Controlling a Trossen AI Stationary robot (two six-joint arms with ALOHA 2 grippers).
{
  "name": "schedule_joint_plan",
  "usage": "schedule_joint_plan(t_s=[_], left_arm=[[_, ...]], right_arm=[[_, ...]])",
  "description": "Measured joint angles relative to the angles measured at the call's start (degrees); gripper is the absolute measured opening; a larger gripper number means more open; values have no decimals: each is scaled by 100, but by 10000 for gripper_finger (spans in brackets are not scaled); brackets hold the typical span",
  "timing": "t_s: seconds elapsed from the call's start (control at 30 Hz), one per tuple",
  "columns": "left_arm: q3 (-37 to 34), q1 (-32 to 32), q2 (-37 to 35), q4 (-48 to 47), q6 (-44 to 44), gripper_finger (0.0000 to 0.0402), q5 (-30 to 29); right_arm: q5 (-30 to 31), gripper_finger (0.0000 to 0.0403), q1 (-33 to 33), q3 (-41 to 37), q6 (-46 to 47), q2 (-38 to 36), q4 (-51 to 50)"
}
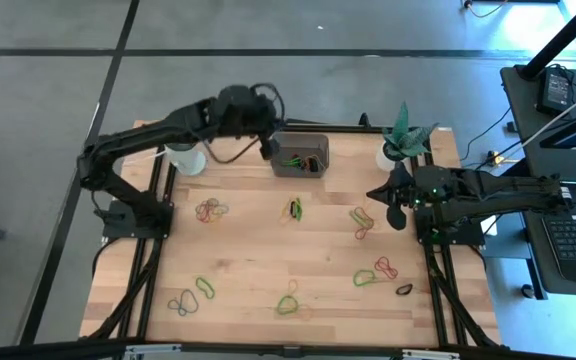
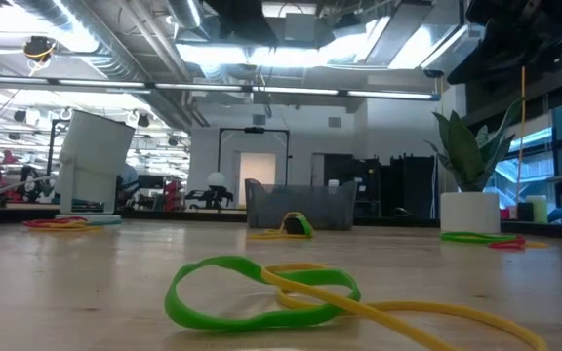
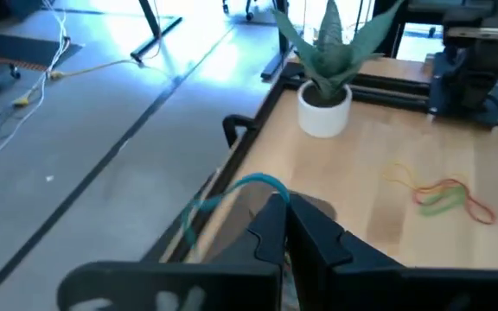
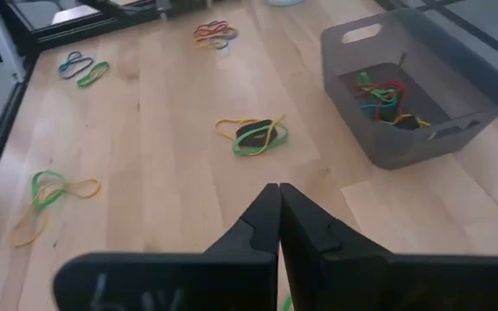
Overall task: Pick and place rubber bands into bin
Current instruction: Put the blue rubber band into the bin
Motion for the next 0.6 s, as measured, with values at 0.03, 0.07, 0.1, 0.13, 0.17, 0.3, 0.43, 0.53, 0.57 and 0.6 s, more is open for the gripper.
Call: schedule_joint_plan(t_s=[0.03, 0.07, 0.1, 0.13, 0.17, 0.3, 0.43, 0.53, 0.57, 0.6], left_arm=[[72, 123, 93, 14, 118, 4, 141], [118, 240, 190, 13, 220, 4, 293], [158, 351, 295, -5, 317, 4, 447], [190, 443, 416, -1, 418, 4, 597], [208, 524, 534, 7, 522, 4, 742], [210, 749, 1022, 6, 809, 4, 1178], [210, 853, 1521, 10, 970, 4, 1244], [210, 912, 1921, 13, 1041, 4, 1258], [210, 933, 2064, 18, 1101, 4, 1274], [210, 939, 2191, 25, 1171, 4, 1274]], right_arm=[[20, 10, -2, 0, -1, 0, 0], [24, 10, -2, 0, -3, 0, 5], [25, 10, -2, 0, -12, 0, 23], [27, 10, -2, 0, -12, 0, 37], [37, 10, -2, 0, -12, 0, 36], [137, 10, -2, 0, -16, 0, 37], [228, 10, -2, 0, -16, 0, 55], [230, 10, -2, 0, 34, 0, 113], [262, 10, -2, 0, 120, 0, 118], [321, 10, -2, 0, 181, 0, 118]])
